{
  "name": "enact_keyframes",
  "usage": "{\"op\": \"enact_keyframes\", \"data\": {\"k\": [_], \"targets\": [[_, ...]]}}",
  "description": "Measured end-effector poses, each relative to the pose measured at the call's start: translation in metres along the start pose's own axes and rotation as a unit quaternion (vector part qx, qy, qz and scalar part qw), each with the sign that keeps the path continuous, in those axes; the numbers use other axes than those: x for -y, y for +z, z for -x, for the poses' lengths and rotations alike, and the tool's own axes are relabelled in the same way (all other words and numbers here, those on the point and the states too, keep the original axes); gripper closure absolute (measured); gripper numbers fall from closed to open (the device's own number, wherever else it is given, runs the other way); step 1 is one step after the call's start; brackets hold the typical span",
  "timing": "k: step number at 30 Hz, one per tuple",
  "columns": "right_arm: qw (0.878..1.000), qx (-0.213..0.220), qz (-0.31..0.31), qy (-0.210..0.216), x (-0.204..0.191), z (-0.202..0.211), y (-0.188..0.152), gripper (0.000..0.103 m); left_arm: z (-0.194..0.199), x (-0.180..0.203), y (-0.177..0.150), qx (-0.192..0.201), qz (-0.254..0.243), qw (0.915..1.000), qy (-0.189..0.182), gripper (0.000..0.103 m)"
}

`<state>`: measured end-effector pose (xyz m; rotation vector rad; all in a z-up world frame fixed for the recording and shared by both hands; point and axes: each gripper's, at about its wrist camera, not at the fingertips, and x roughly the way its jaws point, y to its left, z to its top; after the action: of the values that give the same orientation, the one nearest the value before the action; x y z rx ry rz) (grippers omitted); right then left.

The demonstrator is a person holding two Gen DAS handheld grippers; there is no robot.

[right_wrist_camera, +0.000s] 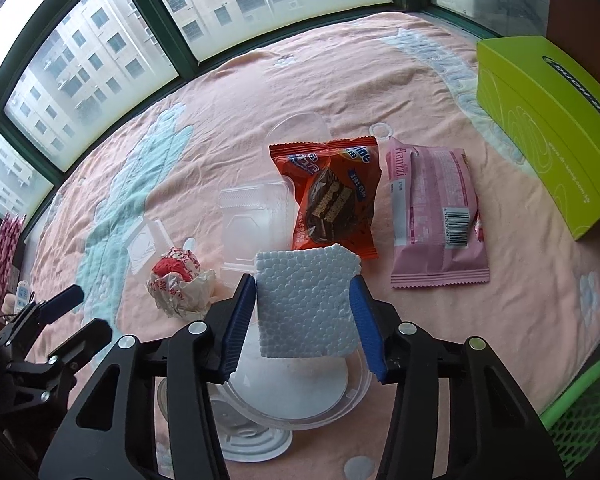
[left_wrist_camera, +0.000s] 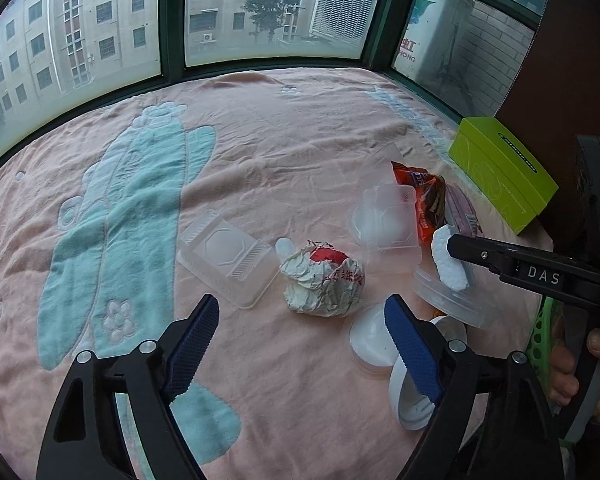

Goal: Collect trash
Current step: 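Grasp the white foam square with the right gripper while the left tool approaches the paper wad, then grasp the crumpled red-and-white paper wad with the left gripper while the right carries foam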

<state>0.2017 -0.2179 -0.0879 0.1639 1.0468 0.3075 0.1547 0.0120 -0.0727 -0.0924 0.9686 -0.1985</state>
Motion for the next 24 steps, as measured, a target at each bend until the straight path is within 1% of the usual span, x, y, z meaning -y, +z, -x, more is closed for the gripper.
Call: {"op": "enact_keyframes", "data": {"k": [5,7,9,12,13,15,19,21,24], "targets": [[1.000,-0.003,-0.007,0.009,0.002,-0.002,0.000,0.057,-0.020,0.008,0.008,-0.015,-0.007,0.9998,-0.014,0.023],[1.000,-0.003,-0.007,0.012,0.002,-0.003,0.000,0.055,-0.026,0.009,0.009,-0.022,-0.008,0.9996,-0.015,0.026],[1.000,0.000,-0.001,0.005,0.001,-0.004,0.000,0.051,-0.032,0.008,0.010,-0.029,-0.005,0.9994,-0.019,0.028],[1.000,0.003,0.004,0.001,0.000,-0.005,-0.001,0.036,-0.038,0.007,0.011,-0.036,-0.001,0.9991,-0.021,0.029],[1.000,0.003,0.007,-0.003,-0.001,-0.006,-0.001,0.036,-0.039,0.006,0.011,-0.038,-0.001,0.9991,-0.021,0.029],[1.000,-0.004,0.007,-0.001,0.001,-0.011,-0.001,0.036,-0.042,0.005,0.011,-0.041,0.000,0.9989,-0.025,0.029],[1.000,-0.018,0.001,0.015,0.002,-0.019,0.000,0.035,-0.047,0.004,0.010,-0.046,-0.002,0.9986,-0.027,0.030],[1.000,-0.022,0.007,0.009,0.000,-0.022,0.000,0.035,-0.050,0.004,0.010,-0.049,-0.001,0.9984,-0.029,0.031],[1.000,-0.024,0.005,0.008,0.001,-0.023,-0.001,0.041,-0.053,0.003,0.010,-0.052,-0.001,0.9981,-0.033,0.031]]}}
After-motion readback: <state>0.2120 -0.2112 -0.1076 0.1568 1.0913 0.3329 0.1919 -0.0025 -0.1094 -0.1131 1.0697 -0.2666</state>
